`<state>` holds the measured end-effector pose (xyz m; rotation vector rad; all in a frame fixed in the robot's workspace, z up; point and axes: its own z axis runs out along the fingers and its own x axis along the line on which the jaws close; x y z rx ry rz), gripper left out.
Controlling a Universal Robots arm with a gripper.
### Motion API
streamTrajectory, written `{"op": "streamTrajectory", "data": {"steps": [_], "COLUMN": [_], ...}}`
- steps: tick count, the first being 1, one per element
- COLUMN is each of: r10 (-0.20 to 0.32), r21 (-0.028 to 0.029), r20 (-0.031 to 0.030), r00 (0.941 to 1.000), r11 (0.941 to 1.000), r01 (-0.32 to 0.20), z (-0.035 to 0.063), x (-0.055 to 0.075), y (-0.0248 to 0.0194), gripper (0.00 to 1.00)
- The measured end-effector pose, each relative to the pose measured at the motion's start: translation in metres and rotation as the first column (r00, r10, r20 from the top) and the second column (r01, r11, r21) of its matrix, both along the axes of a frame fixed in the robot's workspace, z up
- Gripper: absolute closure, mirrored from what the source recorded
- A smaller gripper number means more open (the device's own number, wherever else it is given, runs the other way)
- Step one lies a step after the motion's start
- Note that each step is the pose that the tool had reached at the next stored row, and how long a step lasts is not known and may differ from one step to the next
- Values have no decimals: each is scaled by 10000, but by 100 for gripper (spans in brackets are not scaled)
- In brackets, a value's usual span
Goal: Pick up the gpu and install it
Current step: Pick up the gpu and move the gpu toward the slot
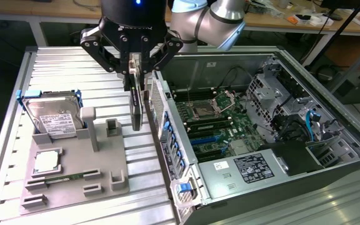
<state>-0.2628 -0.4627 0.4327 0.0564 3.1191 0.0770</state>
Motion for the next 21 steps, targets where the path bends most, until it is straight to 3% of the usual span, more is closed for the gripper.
{"op": "streamTrajectory", "data": {"steps": [14,21], "r10": [0,0], "r21": [0,0], "r20": [-12,-24], "r00": [10000,10000], "r11": [10000,10000], "r01": [0,0], "z": [0,0], "x": [155,355], "y": [0,0], "gripper": [73,73]}}
